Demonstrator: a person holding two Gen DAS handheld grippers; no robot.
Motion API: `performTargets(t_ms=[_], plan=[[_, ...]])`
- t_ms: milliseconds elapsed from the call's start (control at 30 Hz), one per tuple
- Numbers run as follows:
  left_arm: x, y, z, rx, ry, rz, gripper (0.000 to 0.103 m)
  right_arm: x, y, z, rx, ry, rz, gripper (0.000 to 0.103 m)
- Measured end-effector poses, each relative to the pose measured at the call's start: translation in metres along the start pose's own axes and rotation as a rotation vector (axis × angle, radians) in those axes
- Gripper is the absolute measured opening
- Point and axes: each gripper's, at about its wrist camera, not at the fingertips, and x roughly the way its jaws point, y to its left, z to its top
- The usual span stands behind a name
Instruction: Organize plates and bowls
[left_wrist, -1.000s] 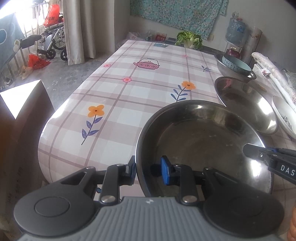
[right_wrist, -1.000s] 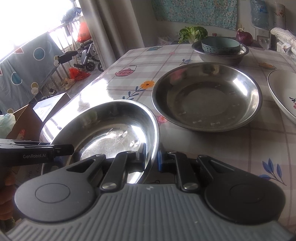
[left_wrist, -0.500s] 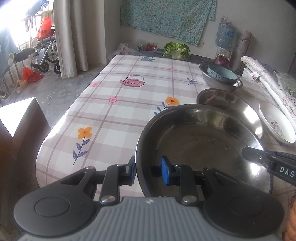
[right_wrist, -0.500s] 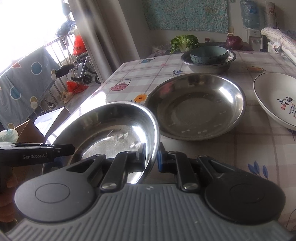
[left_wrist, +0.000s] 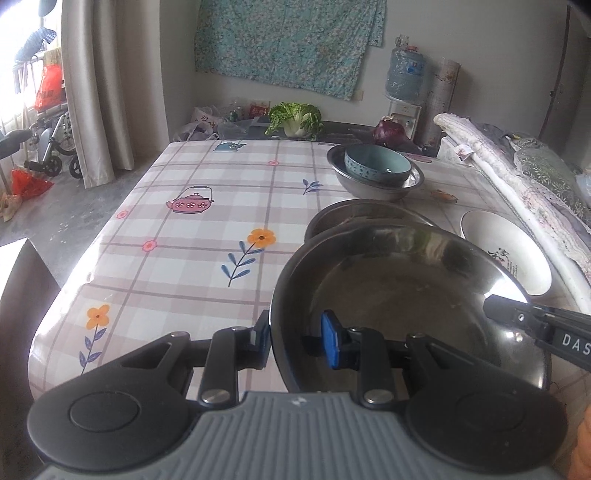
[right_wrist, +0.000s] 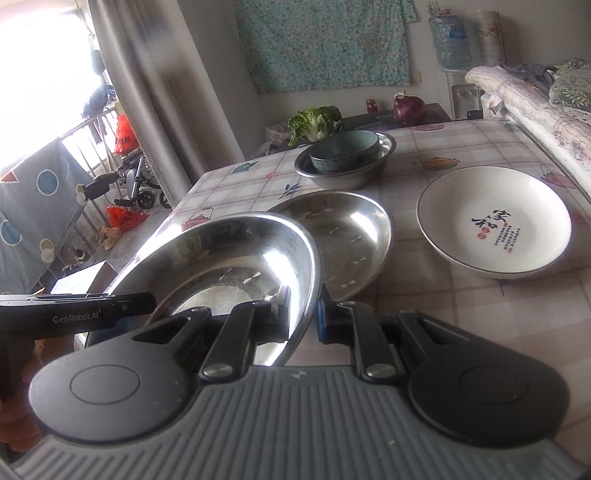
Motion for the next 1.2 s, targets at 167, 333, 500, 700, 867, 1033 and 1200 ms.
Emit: performTargets(t_ms=[167,333,500,700,867,1033,1200], plan=[[0.017,-0.014,0.011,0.016,0.018,-0.01,0.028,0.003,-0.019,0.007,0.033,0.002,-0.013,0.014],[0.034,-0.02,0.024,0.023,0.032,-0.016,0.029,0.019,-0.033,0.019,0.056,0.01,-0.025,0.014],[0.052,-0.025,0.035,0.026,0.044,-0.019,0.03,0.039,-0.043,0.03,0.066,0.028,-0.034,0.014],[0.069,-0.024,0.044,0.025,0.054,-0.031,0.03,0.06,-0.051,0.039,0.083,0.052,-0.044,0.014],[0.083,-0.022,0.05,0.027,0.062,-0.04,0.03,0.075,-0.055,0.042,0.097,0.071,-0.051,0.014],[0.096,-0.019,0.054,0.031,0.078,-0.049,0.03,0.089,-0.057,0.045,0.106,0.092,-0.064,0.014],[0.107,-0.016,0.054,0.044,0.097,-0.05,0.031,0.1,-0.055,0.047,0.107,0.105,-0.071,0.015]])
